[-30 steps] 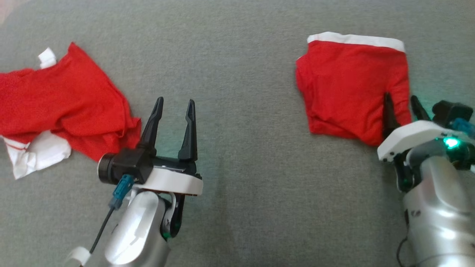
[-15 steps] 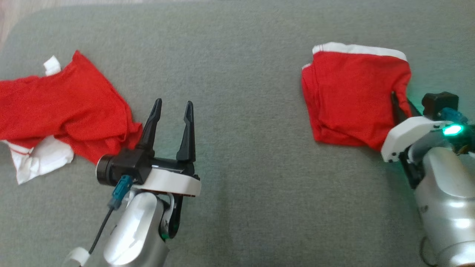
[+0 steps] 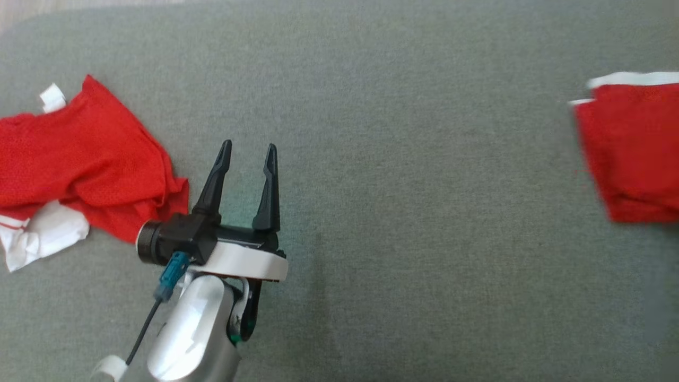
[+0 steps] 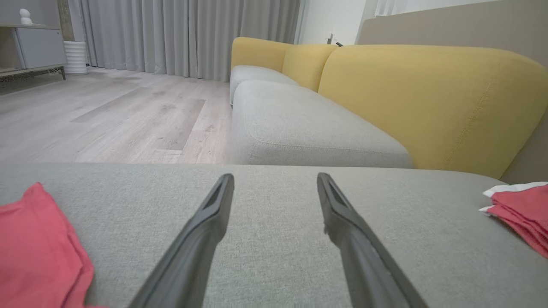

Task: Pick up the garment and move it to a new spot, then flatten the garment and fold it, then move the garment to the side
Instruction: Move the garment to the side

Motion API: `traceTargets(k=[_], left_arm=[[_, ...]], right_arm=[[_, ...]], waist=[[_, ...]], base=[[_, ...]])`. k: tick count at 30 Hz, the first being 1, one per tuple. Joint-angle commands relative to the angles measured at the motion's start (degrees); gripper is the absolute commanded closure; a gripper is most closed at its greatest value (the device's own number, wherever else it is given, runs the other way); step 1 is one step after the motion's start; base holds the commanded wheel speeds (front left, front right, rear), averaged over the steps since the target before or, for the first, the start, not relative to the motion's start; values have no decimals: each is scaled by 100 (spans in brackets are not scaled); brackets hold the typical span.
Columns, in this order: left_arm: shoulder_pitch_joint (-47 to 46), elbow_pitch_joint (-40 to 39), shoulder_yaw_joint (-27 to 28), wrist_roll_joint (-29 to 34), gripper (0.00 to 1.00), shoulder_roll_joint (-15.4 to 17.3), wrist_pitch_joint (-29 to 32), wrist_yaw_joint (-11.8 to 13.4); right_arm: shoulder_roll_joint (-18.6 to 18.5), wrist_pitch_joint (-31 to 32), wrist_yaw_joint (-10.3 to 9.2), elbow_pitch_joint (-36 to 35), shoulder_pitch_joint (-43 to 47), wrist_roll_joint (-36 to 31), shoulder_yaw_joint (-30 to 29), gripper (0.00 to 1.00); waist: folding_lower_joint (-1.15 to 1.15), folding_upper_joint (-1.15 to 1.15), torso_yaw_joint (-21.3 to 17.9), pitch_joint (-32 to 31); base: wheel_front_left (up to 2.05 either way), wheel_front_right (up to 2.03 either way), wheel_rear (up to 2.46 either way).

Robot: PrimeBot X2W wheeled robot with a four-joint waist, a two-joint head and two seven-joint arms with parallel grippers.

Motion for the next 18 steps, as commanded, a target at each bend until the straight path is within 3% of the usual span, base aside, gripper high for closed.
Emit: traceTargets(k=[1,6,16,17,18], left_arm=[[-210,-202,186,54,0,52,-29,-24],[-326,-224,200,56,0,52,-29,-44],[-448,-220,193,34,0,52,-29,-40],[-455,-211,196,30,0,52,-29,-36],[-458,-204,199,26,0,52,-29,-32]], right_arm=[[-357,-12,-4,-64,-104,-124,-23,100],[-751,-103,-4,164,-257,-465,-470,100],[-691,-242,-4,284,-454,-1153,-1052,100],[-644,-258,-4,271,-464,-1212,-1111,0],[-597,-256,-4,261,-470,-1275,-1184,0]], waist=[[0,0,64,143],[0,0,176,388],[0,0,254,556],[0,0,247,537],[0,0,237,506]], base=[[0,0,0],[0,0,0],[0,0,0],[0,0,0],[0,0,0]])
